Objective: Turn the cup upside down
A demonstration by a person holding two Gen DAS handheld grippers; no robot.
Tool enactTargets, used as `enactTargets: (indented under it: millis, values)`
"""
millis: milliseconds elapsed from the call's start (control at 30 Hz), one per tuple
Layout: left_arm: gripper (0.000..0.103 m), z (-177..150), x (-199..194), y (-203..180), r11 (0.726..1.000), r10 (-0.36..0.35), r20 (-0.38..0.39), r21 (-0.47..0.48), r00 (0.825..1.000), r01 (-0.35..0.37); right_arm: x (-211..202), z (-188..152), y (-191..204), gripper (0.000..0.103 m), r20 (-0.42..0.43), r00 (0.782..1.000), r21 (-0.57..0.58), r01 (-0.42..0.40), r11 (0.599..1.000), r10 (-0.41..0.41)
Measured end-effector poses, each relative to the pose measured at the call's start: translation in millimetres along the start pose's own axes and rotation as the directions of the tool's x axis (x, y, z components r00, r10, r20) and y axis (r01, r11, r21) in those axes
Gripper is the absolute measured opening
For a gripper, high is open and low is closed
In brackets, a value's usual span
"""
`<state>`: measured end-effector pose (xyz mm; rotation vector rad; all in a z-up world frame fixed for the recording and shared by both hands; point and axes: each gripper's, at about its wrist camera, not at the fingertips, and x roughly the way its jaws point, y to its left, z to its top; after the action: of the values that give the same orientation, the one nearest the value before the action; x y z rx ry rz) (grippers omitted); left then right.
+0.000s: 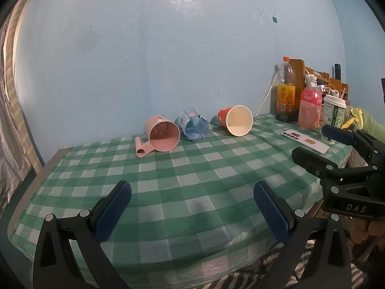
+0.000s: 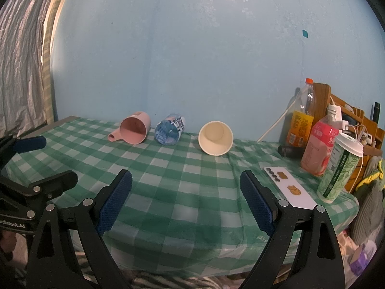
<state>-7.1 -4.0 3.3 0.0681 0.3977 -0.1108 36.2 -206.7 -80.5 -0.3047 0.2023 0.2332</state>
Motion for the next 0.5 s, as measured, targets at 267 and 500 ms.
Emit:
enactTargets:
  millis: [267, 500]
  values:
    - [0.103, -1.3, 0.9, -1.5, 1.000, -0.003, -0.005, 0.003, 1.000, 0.003, -0.3, 0.1, 0.8, 0.090, -0.006, 1.000, -0.002, -0.002, 1.000, 0.002]
    - [0.103, 2.8, 9.7, 2.2, 1.000, -0.012, -0.033, -0.017, 0.999, 0.011, 4.2, 2.2, -0.7, 0.090, -0.028, 0.999, 0.003, -0.016, 1.000, 0.016]
